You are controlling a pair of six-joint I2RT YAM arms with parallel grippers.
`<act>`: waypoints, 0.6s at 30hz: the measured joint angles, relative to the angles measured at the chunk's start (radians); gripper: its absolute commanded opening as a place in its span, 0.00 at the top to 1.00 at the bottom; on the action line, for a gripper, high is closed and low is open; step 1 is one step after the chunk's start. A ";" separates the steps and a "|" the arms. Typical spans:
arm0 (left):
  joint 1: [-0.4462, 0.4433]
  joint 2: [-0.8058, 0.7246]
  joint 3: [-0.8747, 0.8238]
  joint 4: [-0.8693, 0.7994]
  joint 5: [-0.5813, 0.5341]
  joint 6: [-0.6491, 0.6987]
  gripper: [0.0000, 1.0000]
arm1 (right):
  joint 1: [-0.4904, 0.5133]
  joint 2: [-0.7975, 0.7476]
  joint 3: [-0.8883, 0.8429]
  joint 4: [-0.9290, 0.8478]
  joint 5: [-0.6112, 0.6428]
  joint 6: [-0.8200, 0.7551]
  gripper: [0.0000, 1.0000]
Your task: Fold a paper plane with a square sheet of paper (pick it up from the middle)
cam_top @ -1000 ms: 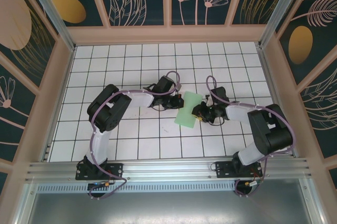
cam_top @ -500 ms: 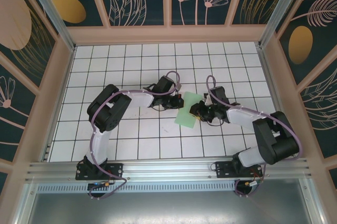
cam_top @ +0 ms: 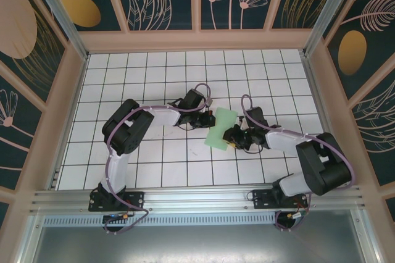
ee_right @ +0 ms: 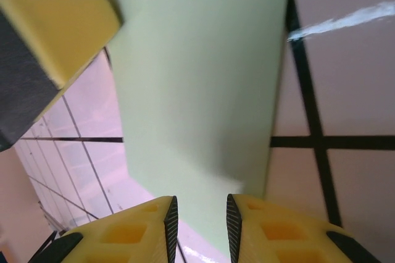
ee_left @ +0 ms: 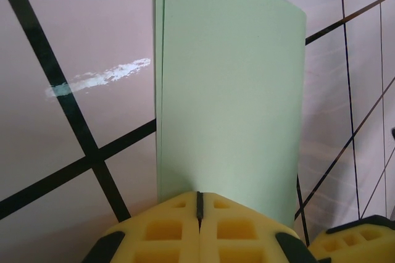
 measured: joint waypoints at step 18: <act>0.000 0.000 0.000 0.000 0.000 0.000 1.00 | 0.039 0.002 -0.029 0.003 0.008 0.012 0.68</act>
